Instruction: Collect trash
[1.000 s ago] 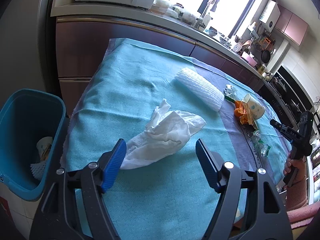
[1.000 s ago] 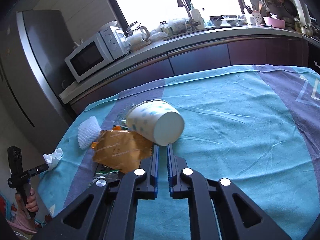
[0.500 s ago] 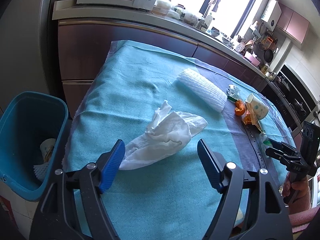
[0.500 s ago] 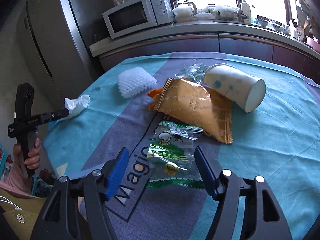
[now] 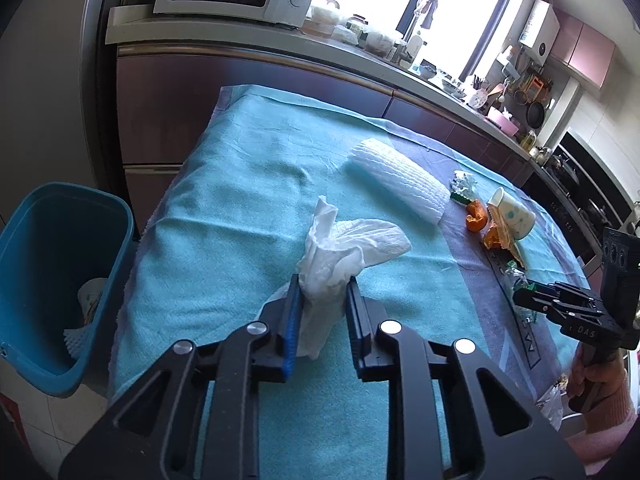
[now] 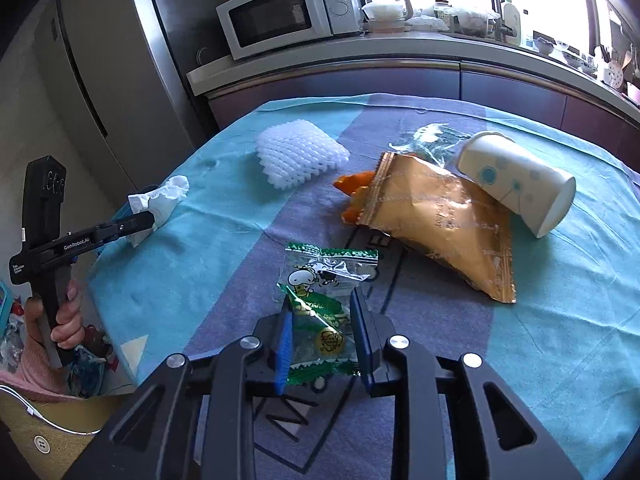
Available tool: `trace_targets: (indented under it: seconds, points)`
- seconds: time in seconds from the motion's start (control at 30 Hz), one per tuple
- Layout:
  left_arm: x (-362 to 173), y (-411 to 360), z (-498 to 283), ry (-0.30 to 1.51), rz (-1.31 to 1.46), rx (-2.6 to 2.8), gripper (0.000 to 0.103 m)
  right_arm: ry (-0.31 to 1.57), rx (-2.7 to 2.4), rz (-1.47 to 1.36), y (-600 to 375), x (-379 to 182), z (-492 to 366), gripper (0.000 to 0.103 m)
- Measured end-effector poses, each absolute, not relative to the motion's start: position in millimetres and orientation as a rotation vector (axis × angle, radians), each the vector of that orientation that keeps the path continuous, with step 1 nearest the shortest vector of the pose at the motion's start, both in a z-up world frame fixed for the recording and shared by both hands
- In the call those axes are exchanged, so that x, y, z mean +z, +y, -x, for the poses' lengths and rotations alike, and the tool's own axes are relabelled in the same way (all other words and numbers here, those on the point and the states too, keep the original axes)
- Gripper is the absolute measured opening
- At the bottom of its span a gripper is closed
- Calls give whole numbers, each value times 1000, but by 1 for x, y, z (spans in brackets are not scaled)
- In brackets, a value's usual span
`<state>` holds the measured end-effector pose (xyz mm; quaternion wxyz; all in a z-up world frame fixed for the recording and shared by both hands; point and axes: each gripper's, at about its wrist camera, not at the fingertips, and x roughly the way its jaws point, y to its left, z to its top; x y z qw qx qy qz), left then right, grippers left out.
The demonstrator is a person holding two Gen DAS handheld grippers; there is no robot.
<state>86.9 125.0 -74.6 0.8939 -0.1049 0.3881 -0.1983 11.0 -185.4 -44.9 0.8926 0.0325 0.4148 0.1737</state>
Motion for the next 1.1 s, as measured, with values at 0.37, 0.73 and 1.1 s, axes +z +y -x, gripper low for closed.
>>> trace_targets:
  seconds: [0.37, 0.73, 1.1]
  points:
    - [-68, 145, -71, 749, 296, -486, 13, 852, 473, -73, -135, -34, -27, 17]
    - [-59, 186, -60, 707, 349, -454, 13, 809, 630, -119, -91, -21, -45, 16]
    - [-46, 226, -51, 671, 366, -344, 13, 786, 783, -159, -44, -17, -66, 16]
